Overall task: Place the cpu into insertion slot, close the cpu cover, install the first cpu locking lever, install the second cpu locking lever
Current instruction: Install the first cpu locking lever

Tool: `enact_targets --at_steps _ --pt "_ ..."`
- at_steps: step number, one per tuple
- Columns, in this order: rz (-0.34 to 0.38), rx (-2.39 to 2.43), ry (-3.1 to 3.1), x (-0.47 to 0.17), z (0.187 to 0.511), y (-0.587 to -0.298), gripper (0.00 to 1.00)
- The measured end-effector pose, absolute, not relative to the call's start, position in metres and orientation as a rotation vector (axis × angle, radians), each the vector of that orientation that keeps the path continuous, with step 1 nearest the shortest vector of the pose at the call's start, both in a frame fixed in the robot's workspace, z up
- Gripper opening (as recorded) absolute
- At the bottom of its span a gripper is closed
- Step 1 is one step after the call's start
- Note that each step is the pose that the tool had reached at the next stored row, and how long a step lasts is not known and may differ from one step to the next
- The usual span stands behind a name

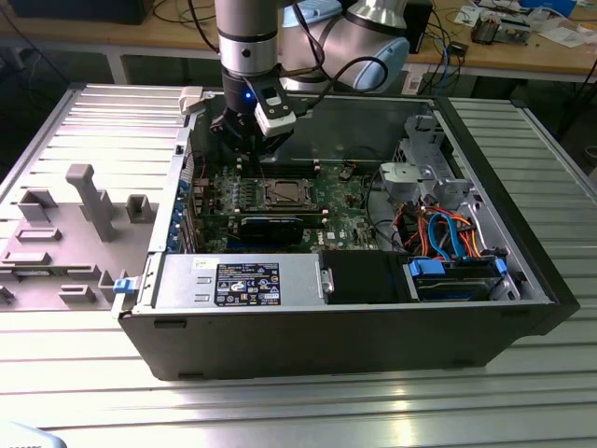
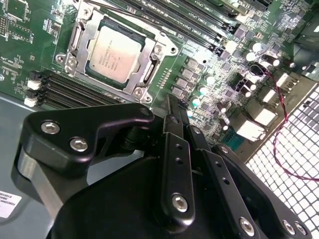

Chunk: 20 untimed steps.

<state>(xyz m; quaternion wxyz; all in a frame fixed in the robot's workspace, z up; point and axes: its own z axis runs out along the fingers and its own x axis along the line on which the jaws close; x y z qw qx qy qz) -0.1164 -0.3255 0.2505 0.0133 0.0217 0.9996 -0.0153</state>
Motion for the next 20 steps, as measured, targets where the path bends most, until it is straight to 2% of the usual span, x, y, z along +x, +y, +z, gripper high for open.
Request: enact_targets --at_steps 14,20 --pt "-0.048 0.061 3.114 -0.125 0.25 -0.325 0.11" --pt "-0.047 0.041 3.114 -0.128 0.249 -0.314 0.11"
